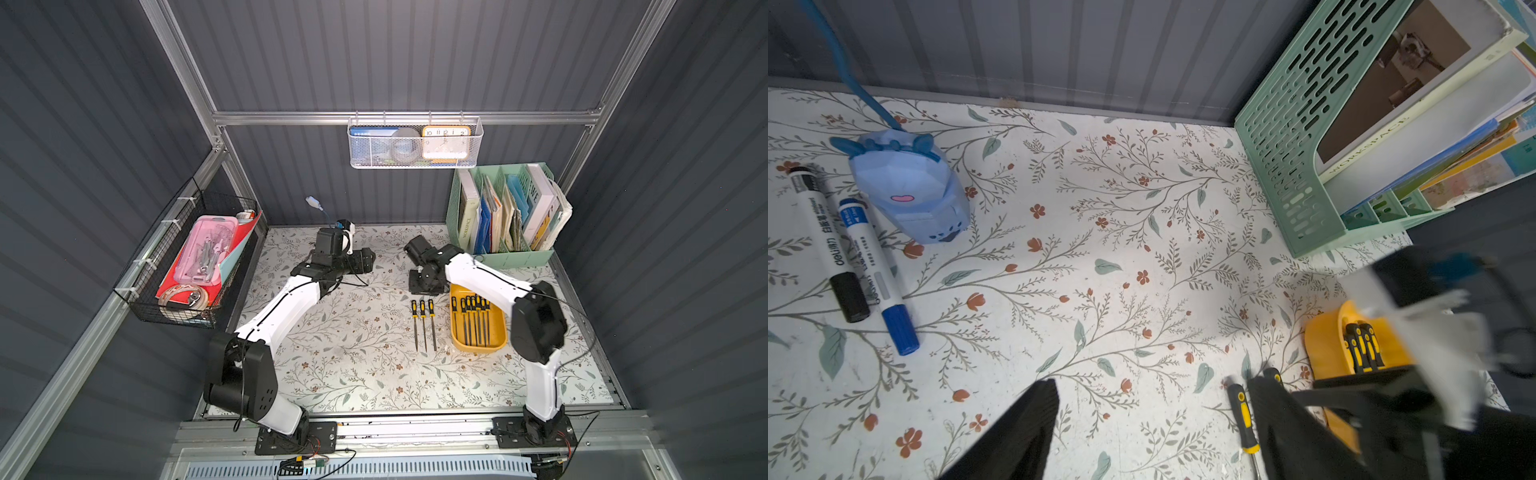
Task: Take the file tool out of the storage box
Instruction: Place the file tool at the center of the board, then pick up the file tool from the storage box.
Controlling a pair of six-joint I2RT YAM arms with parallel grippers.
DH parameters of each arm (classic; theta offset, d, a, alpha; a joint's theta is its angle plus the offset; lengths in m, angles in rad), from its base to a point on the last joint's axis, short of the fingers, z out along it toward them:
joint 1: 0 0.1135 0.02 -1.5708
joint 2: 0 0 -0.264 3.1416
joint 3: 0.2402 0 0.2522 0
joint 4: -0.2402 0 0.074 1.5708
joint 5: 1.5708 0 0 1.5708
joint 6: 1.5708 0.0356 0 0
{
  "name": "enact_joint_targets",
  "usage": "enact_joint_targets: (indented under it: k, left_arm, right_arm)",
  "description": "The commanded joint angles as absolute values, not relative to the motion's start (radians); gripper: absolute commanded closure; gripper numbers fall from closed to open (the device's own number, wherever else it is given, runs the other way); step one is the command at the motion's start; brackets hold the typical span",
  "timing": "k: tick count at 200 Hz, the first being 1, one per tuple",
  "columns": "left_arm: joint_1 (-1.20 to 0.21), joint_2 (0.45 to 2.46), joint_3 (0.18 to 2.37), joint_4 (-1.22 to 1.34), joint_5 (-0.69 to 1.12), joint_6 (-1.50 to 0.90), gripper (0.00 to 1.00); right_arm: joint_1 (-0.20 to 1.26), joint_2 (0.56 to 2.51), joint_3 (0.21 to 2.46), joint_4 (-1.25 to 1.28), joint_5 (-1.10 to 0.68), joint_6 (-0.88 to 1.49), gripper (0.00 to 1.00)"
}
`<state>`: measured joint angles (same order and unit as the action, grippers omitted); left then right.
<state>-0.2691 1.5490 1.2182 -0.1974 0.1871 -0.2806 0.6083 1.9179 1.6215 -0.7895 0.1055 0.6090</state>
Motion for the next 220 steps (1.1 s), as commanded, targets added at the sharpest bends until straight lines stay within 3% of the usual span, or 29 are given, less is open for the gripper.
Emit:
enact_joint_targets:
  k: [1, 50, 172, 220]
  left_arm:
    - [-0.264, 1.562, 1.251, -0.187, 0.209, -0.262, 0.21]
    - [-0.264, 1.571, 1.250, -0.175, 0.223, -0.268, 0.21]
    - [-0.264, 1.565, 1.254, -0.191, 0.214, -0.283, 0.21]
    - [-0.263, 1.564, 1.249, -0.192, 0.209, -0.287, 0.20]
  right_arm:
    - [0.499, 1.792, 1.451, -0.671, 0.155, 0.594, 0.61]
    - [0.356, 1.790, 1.369, -0.777, 0.087, 0.501, 0.61]
    - [0.353, 1.976, 1.415, -0.719, -0.057, 0.431, 0.60]
    - [0.355, 2.014, 1.400, -0.719, -0.036, 0.393, 0.63]
